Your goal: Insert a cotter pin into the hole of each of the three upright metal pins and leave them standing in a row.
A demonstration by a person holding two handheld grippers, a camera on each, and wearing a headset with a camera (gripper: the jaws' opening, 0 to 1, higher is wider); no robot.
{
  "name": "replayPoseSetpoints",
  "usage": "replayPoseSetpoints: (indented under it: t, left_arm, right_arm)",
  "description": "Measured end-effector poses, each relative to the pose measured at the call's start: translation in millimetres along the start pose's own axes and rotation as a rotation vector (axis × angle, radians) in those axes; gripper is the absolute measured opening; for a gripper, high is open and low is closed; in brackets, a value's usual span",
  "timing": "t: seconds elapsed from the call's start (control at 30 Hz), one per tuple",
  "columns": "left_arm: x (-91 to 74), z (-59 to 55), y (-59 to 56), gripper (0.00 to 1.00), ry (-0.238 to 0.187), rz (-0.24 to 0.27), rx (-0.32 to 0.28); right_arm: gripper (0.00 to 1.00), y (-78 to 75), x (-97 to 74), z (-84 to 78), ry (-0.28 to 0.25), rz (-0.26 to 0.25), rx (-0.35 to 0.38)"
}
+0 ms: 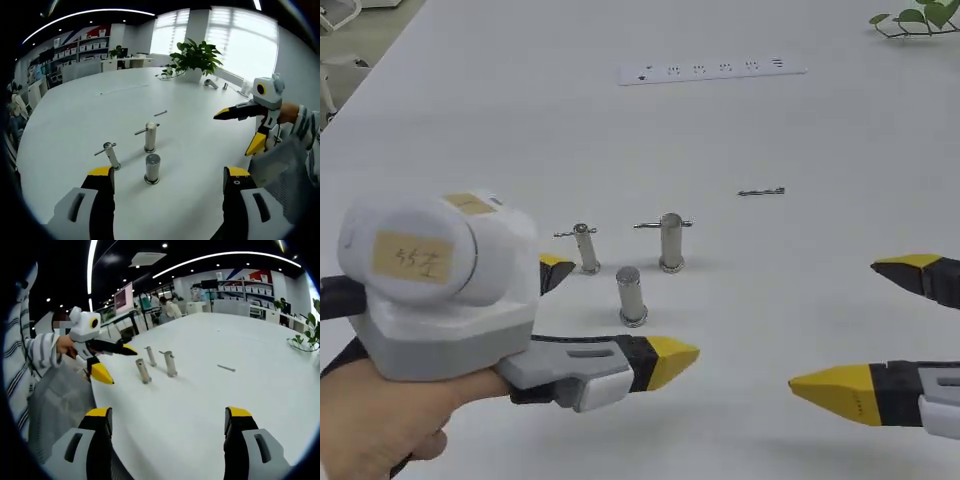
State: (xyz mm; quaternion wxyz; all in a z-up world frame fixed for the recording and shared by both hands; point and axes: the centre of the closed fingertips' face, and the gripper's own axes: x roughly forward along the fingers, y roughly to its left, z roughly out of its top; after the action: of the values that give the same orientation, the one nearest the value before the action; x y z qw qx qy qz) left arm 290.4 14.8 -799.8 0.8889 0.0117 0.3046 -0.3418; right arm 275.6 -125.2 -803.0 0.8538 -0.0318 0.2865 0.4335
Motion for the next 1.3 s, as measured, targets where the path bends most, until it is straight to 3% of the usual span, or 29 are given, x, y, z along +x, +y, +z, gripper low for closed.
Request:
replayPoseSetpoints:
  t: [0.2,0.27,0.43,0.63,0.83,1.0,1.3]
  left_arm:
    - [-8.6,-3.6,3.6,0.99,-0.009,-0.007,0.012]
    - [-10.9,0.2,0.4,0.99,-0.05,-0.032,-0.052]
    - [-16.4,-6.3,7.2,0.99,-0.025,-0.007,-0.011]
    - [-20.0,-18.7,16.4,0.99,0.0,0.028,-0.029]
    - [-24.2,-23.3,19.5,0.99,0.005,0.043,-0.046]
    - [-26.5,-23.7,21.2,0.99,0.008,0.047,-0.038]
    - [-28.2,-21.8,20.2,0.99,-0.008,0.046,-0.04]
  right_arm:
    - [0.94,-1.1,-0.6,0.1,0.006,0.001,-0.007]
    - [0.94,-1.3,-0.5,0.6,0.004,0.002,-0.006]
    - [0.94,0.0,-0.8,0.7,0.004,0.008,-0.01]
    - [0.94,0.1,-1.8,1.9,0.006,0.013,-0.019]
    - [0.94,-3.2,-3.9,4.9,0.015,0.016,-0.037]
    - [0.93,-9.3,-5.0,10.5,0.043,0.024,-0.084]
    - [0.87,-34.4,-7.9,30.6,0.103,0.042,-0.204]
